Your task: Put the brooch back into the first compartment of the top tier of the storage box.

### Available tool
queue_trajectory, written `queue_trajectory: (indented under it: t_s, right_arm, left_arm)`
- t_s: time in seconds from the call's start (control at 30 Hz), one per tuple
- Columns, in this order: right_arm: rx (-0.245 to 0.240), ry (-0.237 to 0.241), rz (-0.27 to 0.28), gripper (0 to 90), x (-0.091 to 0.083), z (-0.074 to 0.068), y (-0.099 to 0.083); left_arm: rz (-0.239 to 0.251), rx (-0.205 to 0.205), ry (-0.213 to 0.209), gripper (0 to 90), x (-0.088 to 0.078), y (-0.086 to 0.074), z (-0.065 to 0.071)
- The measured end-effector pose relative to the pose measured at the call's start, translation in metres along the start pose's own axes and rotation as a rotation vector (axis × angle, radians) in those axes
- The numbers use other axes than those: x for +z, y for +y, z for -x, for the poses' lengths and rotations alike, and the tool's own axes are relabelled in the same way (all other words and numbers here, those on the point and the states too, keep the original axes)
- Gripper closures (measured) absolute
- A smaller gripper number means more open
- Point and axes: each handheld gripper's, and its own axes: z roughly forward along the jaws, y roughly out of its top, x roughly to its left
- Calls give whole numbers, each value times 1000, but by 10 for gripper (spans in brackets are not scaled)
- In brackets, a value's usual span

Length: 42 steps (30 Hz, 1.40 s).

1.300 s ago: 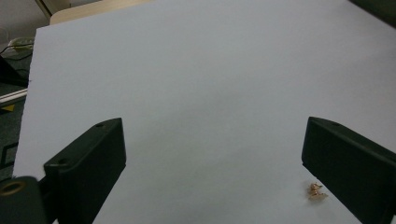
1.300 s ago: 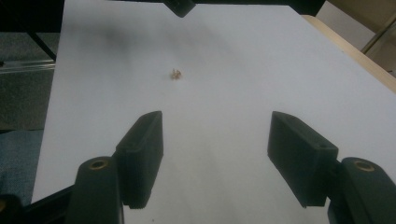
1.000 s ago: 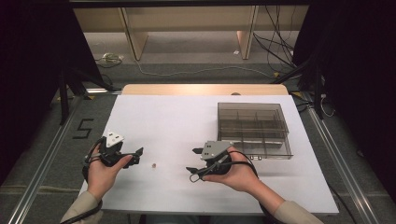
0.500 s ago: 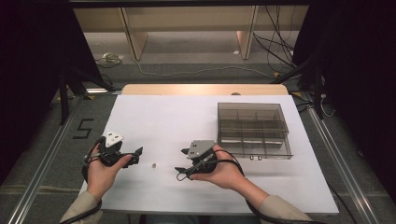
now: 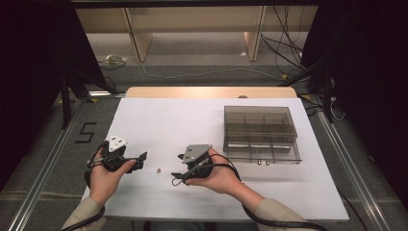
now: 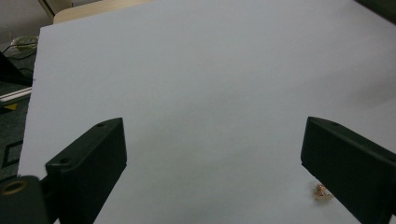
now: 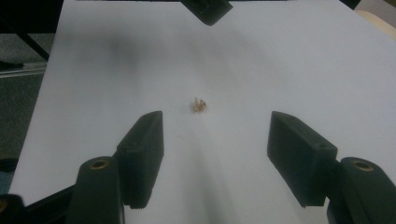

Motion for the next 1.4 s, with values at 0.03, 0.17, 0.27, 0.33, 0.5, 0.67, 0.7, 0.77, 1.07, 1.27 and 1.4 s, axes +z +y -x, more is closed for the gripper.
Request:
queue_trajectory:
  t_s: [0.03, 0.17, 0.27, 0.33, 0.5, 0.67, 0.7, 0.77, 1.07, 1.27, 1.4]
  right_arm:
    - [-2, 0, -2, 376, 2, 0, 1]
    - [4, 3, -3, 376, 11, 0, 3]
    - [12, 9, -8, 377, 17, -1, 4]
    - [9, 10, -11, 378, 21, 0, 4]
    - [14, 14, -16, 381, 30, 0, 5]
    - [23, 19, -22, 387, 38, 1, 5]
    - [24, 19, -21, 388, 40, 1, 5]
    - [30, 19, -21, 389, 43, 1, 4]
    - [39, 24, -36, 398, 55, 3, 7]
    - [34, 37, -47, 413, 66, 2, 7]
    - [30, 42, -56, 423, 73, 2, 8]
  left_arm:
    - [0, 0, 0, 68, 0, 0, 0]
    - [0, 0, 1, 68, 0, 0, 0]
    - [2, -4, 0, 69, 0, 0, 0]
    - [5, -7, 2, 69, 0, 0, 0]
    - [-1, -1, 3, 71, 0, 0, -1]
    - [2, -8, 11, 80, 1, 0, -1]
    - [1, -6, 11, 80, 1, 0, -1]
    - [-1, -6, 12, 80, 1, -1, -1]
    - [-2, -5, 14, 80, 1, -1, -1]
    - [-4, -6, 13, 81, 1, -1, -1]
    - [-5, -7, 14, 82, 1, -1, -1]
